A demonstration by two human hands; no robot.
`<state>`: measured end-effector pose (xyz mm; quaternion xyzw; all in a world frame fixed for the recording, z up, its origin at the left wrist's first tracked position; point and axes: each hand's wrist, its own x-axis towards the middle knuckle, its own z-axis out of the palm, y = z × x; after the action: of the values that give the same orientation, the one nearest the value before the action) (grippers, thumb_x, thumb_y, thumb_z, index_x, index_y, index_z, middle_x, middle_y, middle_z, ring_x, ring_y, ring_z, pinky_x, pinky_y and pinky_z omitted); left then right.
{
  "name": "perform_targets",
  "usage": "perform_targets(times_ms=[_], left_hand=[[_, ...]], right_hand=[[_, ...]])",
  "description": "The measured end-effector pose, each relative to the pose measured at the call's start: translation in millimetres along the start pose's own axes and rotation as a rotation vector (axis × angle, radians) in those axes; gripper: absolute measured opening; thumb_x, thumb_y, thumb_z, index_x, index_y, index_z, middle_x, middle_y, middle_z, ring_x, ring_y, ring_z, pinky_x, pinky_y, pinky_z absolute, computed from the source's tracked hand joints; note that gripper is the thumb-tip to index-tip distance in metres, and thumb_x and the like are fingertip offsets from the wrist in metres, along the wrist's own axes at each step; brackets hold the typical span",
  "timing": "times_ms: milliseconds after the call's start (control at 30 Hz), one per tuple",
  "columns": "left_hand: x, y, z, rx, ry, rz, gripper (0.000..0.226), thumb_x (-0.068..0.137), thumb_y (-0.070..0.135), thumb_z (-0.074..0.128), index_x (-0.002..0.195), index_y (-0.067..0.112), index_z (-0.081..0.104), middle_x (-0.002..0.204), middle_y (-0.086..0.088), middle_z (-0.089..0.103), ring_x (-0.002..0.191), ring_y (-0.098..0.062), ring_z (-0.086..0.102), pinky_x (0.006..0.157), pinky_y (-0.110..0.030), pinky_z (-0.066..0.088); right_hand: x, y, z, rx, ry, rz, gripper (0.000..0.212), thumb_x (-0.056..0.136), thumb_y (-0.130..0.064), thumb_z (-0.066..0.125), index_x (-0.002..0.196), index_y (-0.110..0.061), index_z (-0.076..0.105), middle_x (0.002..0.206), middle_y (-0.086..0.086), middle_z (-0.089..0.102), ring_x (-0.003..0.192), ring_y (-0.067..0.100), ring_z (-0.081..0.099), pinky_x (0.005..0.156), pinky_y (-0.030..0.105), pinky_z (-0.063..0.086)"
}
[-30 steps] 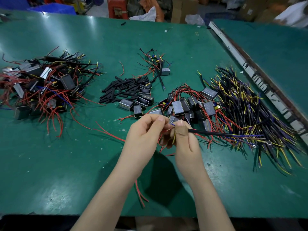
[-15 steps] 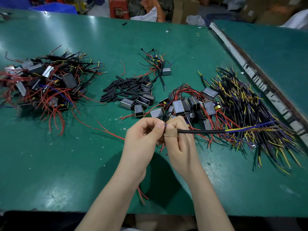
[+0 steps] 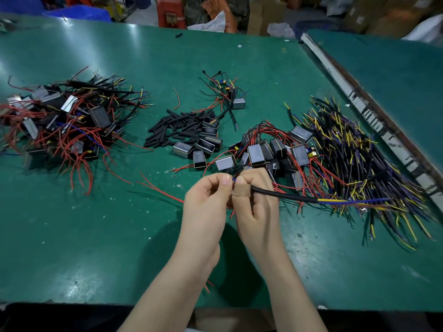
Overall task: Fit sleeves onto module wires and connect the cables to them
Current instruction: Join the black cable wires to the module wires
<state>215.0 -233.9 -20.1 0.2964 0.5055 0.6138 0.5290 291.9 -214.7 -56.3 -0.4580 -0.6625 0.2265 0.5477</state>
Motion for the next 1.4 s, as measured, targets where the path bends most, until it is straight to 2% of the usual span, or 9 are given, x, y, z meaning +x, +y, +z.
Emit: perform_targets(times_ms=[200,367,467,633,767,900,1100,1300,1400], left_hand=[[2.3,0.1,-1.9,-0.052,-0.001,-0.16,0.019,0.095,0.015,0.053,0.077,0.016,0.062,0.063,0.008,0.057,0.057,-0.005,0.045,0.052,-0.019,0.034],[6.8,3.6,-9.8,-0.062,-0.046,-0.139,0.023,0.096,0.021,0.051,0.075,0.016,0.06,0.06,0.009,0.058,0.048,-0.001,0.049,0.046,-0.012,0.037],[9.0,4.8,-12.9,-0.007,-0.103,-0.122,0.019,0.095,0.019,0.053,0.078,0.018,0.06,0.063,0.011,0.062,0.049,0.0,0.054,0.044,-0.01,0.038],[39.5,12.6,-23.8,0.574,-0.055,0.214,0.011,0.09,0.021,0.06,0.079,0.024,0.06,0.076,0.013,0.063,0.067,0.002,0.055,0.065,-0.015,0.043],[69.5,17.5,-14.3,1.006,-0.26,0.381,0.003,0.088,0.027,0.061,0.09,0.026,0.059,0.093,0.007,0.061,0.092,-0.013,0.058,0.089,-0.036,0.047],[80.9,6.5,1.3,1.236,-0.318,0.47,0.029,0.087,0.038,0.061,0.112,0.024,0.057,0.109,0.003,0.056,0.108,-0.02,0.053,0.093,-0.046,0.043],[87.0,3.6,8.1,1.229,-0.349,0.455,0.016,0.087,0.032,0.063,0.1,0.023,0.068,0.098,0.002,0.065,0.096,-0.021,0.059,0.087,-0.04,0.047],[79.9,3.1,-8.9,1.056,-0.332,0.375,0.014,0.091,0.028,0.06,0.098,0.024,0.071,0.084,0.016,0.063,0.08,-0.002,0.056,0.068,-0.012,0.037],[70.0,4.5,-17.3,0.978,-0.339,0.33,0.01,0.091,0.027,0.06,0.094,0.029,0.07,0.08,0.019,0.064,0.075,0.007,0.055,0.068,-0.008,0.038]], right_hand=[[1.2,3.3,4.6,0.026,0.018,0.018,0.037,0.092,-0.026,0.037,0.073,0.003,0.05,0.079,0.009,0.047,0.074,0.012,0.043,0.07,0.013,0.033],[-0.5,3.4,3.2,0.142,0.011,0.08,0.031,0.094,-0.029,0.037,0.078,-0.006,0.048,0.082,0.006,0.047,0.074,0.029,0.051,0.067,0.051,0.045],[-0.3,2.7,0.8,0.137,0.017,0.071,0.03,0.095,-0.028,0.037,0.077,-0.007,0.047,0.082,0.004,0.046,0.075,0.03,0.049,0.066,0.053,0.043],[-3.6,5.6,-5.3,0.107,0.02,0.057,0.032,0.095,-0.025,0.035,0.073,-0.005,0.044,0.079,0.006,0.044,0.072,0.031,0.047,0.066,0.049,0.041],[-8.9,9.0,-7.4,0.1,0.002,0.065,0.034,0.096,-0.028,0.035,0.072,-0.005,0.043,0.079,0.007,0.044,0.07,0.031,0.048,0.064,0.048,0.041],[-8.0,11.0,-10.1,0.072,0.003,0.045,0.036,0.096,-0.028,0.034,0.071,-0.004,0.042,0.079,0.003,0.042,0.071,0.03,0.047,0.064,0.046,0.041],[-7.2,18.1,-16.3,0.052,0.018,0.078,0.036,0.096,-0.03,0.034,0.073,-0.004,0.045,0.084,-0.002,0.042,0.071,0.033,0.049,0.065,0.053,0.043],[-3.9,20.0,-16.1,0.066,0.054,0.107,0.032,0.096,-0.034,0.035,0.08,-0.01,0.048,0.087,0.002,0.045,0.071,0.03,0.051,0.065,0.049,0.045],[-0.1,21.8,-15.2,0.075,0.032,0.121,0.026,0.099,-0.029,0.039,0.084,-0.012,0.052,0.09,0.002,0.048,0.075,0.029,0.054,0.068,0.045,0.048]])
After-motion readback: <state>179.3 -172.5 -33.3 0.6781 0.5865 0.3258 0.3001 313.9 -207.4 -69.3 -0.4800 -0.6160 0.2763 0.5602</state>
